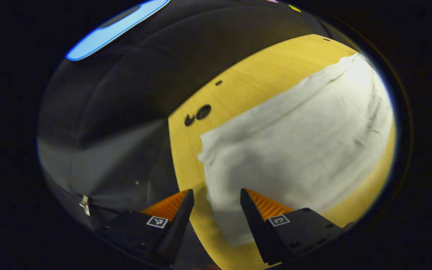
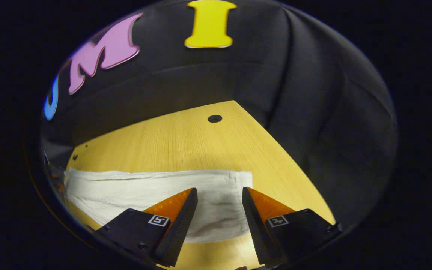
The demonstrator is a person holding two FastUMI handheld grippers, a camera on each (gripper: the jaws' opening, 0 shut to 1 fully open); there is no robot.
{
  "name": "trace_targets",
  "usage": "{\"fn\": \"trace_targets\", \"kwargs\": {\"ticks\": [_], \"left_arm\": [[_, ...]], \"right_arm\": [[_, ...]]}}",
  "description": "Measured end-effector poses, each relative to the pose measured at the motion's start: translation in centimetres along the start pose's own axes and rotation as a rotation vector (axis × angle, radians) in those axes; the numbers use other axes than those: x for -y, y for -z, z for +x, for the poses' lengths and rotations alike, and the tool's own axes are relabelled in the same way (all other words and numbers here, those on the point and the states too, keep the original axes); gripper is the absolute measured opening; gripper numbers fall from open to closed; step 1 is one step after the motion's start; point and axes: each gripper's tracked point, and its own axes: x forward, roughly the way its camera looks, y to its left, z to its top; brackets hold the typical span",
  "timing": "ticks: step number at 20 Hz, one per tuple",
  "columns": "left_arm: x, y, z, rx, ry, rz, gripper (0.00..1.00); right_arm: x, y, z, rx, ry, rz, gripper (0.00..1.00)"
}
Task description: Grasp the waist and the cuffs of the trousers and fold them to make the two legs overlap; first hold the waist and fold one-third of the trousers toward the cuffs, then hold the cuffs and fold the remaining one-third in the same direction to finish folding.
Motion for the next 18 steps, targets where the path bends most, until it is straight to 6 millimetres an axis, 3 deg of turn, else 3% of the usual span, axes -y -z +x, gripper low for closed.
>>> {"fn": "trace_targets", "kwargs": {"ticks": [1, 3, 7, 9, 13, 14, 15, 16, 18], "left_arm": [[0.5, 1.6, -1.6, -0.053, 0.035, 0.012, 0.83], [0.6, 4.7, -4.0, -0.13, 0.073, 0.028, 0.89], [0.0, 7.2, -6.1, -0.159, 0.07, -0.038, 0.96], [0.7, 7.8, -6.7, -0.177, 0.09, -0.089, 0.96], [2.1, 6.8, -8.9, -0.131, 0.131, -0.127, 0.96], [2.0, 6.2, -9.3, -0.083, 0.127, -0.156, 0.96], [2.3, 5.1, -9.7, -0.022, 0.127, -0.199, 0.96], [2.9, 4.0, -10.2, 0.039, 0.127, -0.253, 0.96], [4.0, 2.9, -10.6, 0.127, 0.135, -0.37, 0.96]], "right_arm": [[0.2, 1.2, -0.6, -0.032, 0.025, 0.096, 0.79], [-1.1, 2.3, 0.8, -0.055, 0.043, 0.301, 0.79], [-2.1, 3.9, 4.8, -0.083, 0.061, 0.594, 0.79], [-1.4, 4.4, 7.0, -0.07, 0.101, 0.707, 0.79], [0.0, 3.2, 8.8, 0.025, 0.149, 0.903, 0.79], [0.2, 2.4, 8.4, 0.056, 0.145, 0.94, 0.66], [0.4, 2.0, 8.3, 0.077, 0.145, 0.955, 0.74], [0.7, 2.7, 7.8, 0.092, 0.152, 0.955, 0.73], [1.0, 3.8, 7.8, 0.094, 0.145, 0.916, 0.46]]}}
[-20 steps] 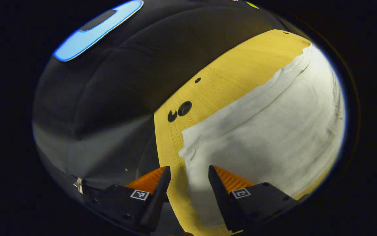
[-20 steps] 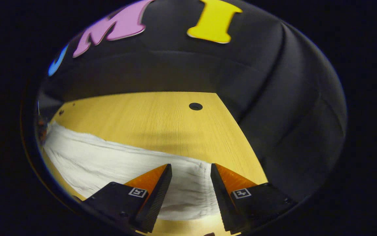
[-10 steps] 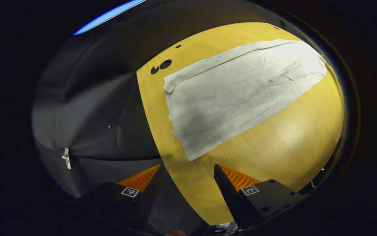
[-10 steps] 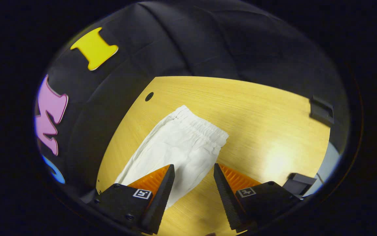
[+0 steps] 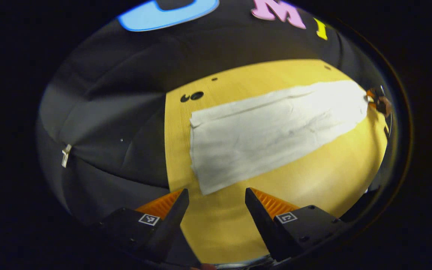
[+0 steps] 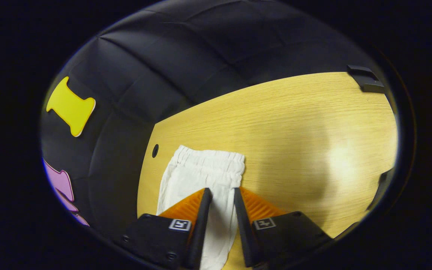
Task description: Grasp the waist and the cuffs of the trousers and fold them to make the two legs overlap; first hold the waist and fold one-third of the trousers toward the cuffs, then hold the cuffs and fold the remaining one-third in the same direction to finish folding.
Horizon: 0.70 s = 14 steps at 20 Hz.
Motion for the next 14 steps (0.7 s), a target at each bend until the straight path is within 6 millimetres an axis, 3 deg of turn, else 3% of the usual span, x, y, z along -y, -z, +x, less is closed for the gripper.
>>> {"fn": "trace_targets", "kwargs": {"ticks": [2, 4, 7, 10, 14], "left_arm": [[1.2, -0.6, 0.2, 0.088, 0.021, -0.099, 0.96], [2.2, -1.0, 0.8, 0.171, 0.037, -0.201, 0.96], [2.6, -0.4, 1.5, 0.232, 0.011, -0.338, 0.96], [2.2, -0.2, 1.9, 0.263, -0.064, -0.369, 0.95], [2.9, -1.5, 2.4, 0.323, -0.073, -0.392, 0.95]], "right_arm": [[0.2, 0.1, 0.2, 0.006, -0.029, -0.038, 0.21], [-0.1, 0.1, 0.2, 0.008, -0.081, -0.071, 0.11], [-0.3, -0.4, 0.0, 0.004, -0.137, -0.074, 0.11], [-0.4, -0.6, -0.4, -0.02, -0.173, -0.069, 0.11], [-0.4, -1.7, -0.9, 0.005, -0.201, -0.11, 0.11]]}}
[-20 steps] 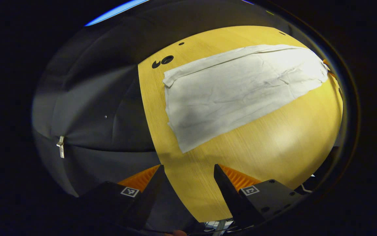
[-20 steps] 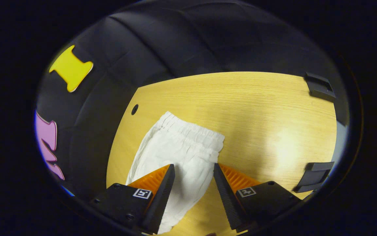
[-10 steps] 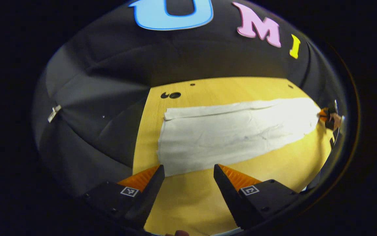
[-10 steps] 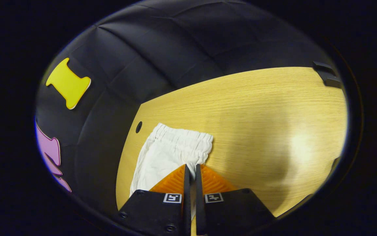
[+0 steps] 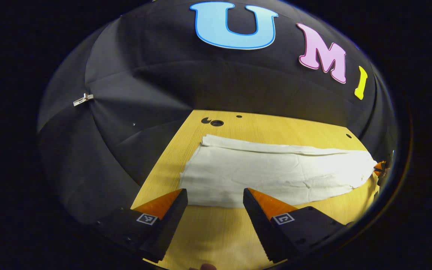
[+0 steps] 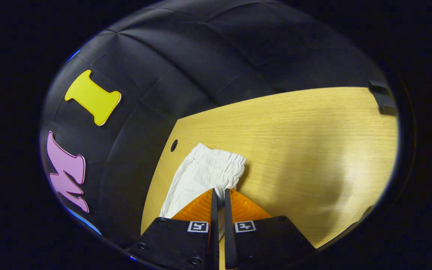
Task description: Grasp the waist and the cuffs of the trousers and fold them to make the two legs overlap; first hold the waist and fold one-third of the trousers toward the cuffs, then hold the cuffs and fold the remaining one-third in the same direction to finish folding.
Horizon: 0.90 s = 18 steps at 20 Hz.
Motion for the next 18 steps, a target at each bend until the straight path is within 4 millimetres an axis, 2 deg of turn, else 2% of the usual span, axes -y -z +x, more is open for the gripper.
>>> {"fn": "trace_targets", "kwargs": {"ticks": [3, 6, 8, 10, 12, 14, 16, 18], "left_arm": [[0.9, 1.0, 0.7, -0.018, 0.036, -0.083, 0.95], [2.0, 2.4, 1.4, -0.037, 0.077, -0.173, 0.95], [2.7, 3.4, 1.7, -0.063, 0.102, -0.215, 0.95], [3.3, 4.1, 1.9, -0.087, 0.124, -0.26, 0.96], [3.9, 4.5, 2.1, -0.099, 0.149, -0.32, 0.95], [4.3, 4.8, 2.3, -0.105, 0.169, -0.4, 0.96], [4.6, 5.5, 2.4, -0.13, 0.175, -0.5, 0.96], [4.2, 6.0, 2.4, -0.146, 0.178, -0.594, 0.96]], "right_arm": [[-0.2, -1.5, -0.4, 0.041, -0.016, -0.07, 0.11], [-2.0, -2.9, -2.2, 0.073, -0.062, -0.192, 0.1], [-5.8, -3.3, -3.6, 0.094, -0.131, -0.256, 0.11], [-11.1, -2.6, -4.5, 0.113, -0.212, -0.302, 0.11], [-16.2, -0.6, -5.8, 0.116, -0.3, -0.362, 0.11], [-20.8, 2.4, -6.8, 0.089, -0.387, -0.411, 0.11], [-24.6, 6.1, -8.1, 0.049, -0.463, -0.439, 0.1], [-27.2, 10.0, -9.1, 0.0, -0.531, -0.481, 0.1]]}}
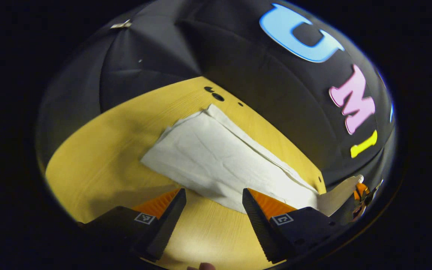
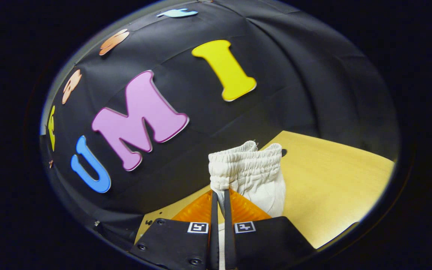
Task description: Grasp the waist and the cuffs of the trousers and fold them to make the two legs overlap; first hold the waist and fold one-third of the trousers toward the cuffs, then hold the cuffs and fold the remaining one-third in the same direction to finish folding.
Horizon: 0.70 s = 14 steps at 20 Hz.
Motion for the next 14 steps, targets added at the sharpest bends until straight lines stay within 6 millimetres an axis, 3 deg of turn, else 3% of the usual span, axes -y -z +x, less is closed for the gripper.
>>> {"fn": "trace_targets", "kwargs": {"ticks": [4, 7, 9, 13, 14], "left_arm": [[-0.3, -1.5, 0.9, 0.036, 0.014, -0.092, 0.96], [-0.1, -2.6, 1.8, 0.053, 0.011, -0.16, 0.96], [0.2, -3.0, 2.5, 0.061, 0.005, -0.183, 0.96], [1.0, -4.0, 4.4, 0.074, 0.001, -0.22, 0.94], [1.0, -4.4, 4.8, 0.084, 0.003, -0.252, 0.95]], "right_arm": [[-6.6, 6.4, 0.9, -0.12, -0.128, -0.058, 0.1], [-8.9, 11.6, 1.8, -0.199, -0.175, -0.066, 0.1], [-8.9, 15.1, 1.7, -0.282, -0.182, -0.082, 0.06], [-7.9, 24.3, -1.3, -0.513, -0.184, -0.114, 0.05], [-7.7, 25.7, -1.2, -0.544, -0.172, -0.118, 0.05]]}}
